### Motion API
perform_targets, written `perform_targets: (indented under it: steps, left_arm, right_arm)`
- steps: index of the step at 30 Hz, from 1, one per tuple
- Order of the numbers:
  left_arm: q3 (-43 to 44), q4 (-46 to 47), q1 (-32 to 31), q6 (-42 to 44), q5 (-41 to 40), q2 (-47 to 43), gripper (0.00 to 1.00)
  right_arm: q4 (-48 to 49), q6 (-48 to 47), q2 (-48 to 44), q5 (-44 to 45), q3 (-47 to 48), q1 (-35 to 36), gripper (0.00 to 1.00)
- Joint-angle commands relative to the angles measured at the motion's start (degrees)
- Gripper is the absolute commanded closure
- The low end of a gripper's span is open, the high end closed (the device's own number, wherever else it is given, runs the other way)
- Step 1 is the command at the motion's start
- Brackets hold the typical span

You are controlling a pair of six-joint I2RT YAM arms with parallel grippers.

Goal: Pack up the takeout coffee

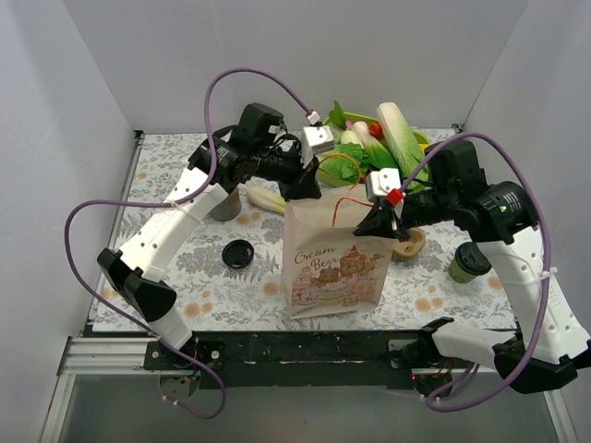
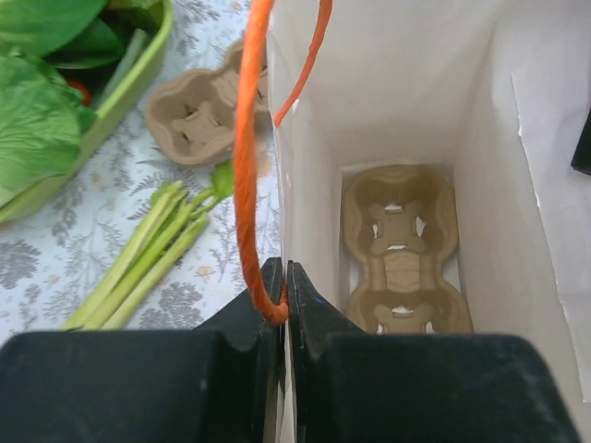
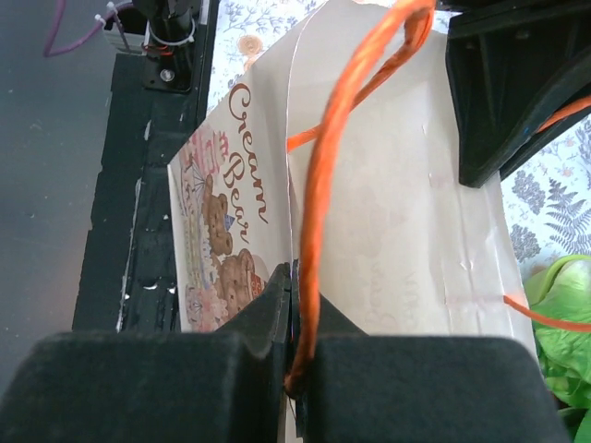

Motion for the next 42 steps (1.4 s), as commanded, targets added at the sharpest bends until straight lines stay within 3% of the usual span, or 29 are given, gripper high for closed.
perform_targets:
  steps: [1,16,17,19,20,21,24,29,39,42]
  left_arm:
    - [3.54,-1.01,1.03,2.77,-3.57,-2.83,1.0]
    - [0.38,-0.22,1.21,4.35,-4.27,-4.58,1.0]
    - [-1.72,-0.22,1.21,4.44,-4.27,-5.02,0.93]
    - [-4.19,0.04,1.21,3.92,-5.15,-6.68,0.56]
    - [-5.42,-0.13,1.21,3.21,-5.24,-7.04,0.41]
    - [-7.08,-1.0,1.21,2.77,-5.15,-7.4,0.36]
    - [-10.42,0.03,1.29,0.23,-5.77,-9.68,0.29]
    - [-9.83,1.89,1.91,-3.65,-8.75,-11.97,0.25]
    - [-14.12,-6.28,2.79,3.73,-3.57,-14.17,0.25]
    - [-18.16,-5.42,2.79,4.88,-3.13,-14.69,0.26]
  right_arm:
    - [3.02,2.01,2.04,-2.82,4.1,0.54,0.99]
    - [5.74,2.01,1.35,-0.8,-2.21,1.86,0.99]
    - [5.56,1.57,1.08,-0.54,-3.18,1.77,0.96]
    - [5.21,0.78,-0.32,0.25,-5.11,1.77,0.49]
    - [5.47,1.21,-1.02,0.78,-7.12,1.77,0.3]
    - [5.82,1.65,-2.33,1.57,-7.84,1.77,0.09]
    - [8.19,5.77,-4.71,4.11,-8.73,1.77,0.06]
    - [6.53,7.72,-4.46,7.37,-4.51,1.77,0.05]
    - [14.87,17.29,-2.88,18.26,-0.29,-1.39,0.02]
    - [17.86,21.07,-1.74,17.4,0.15,-3.85,0.02]
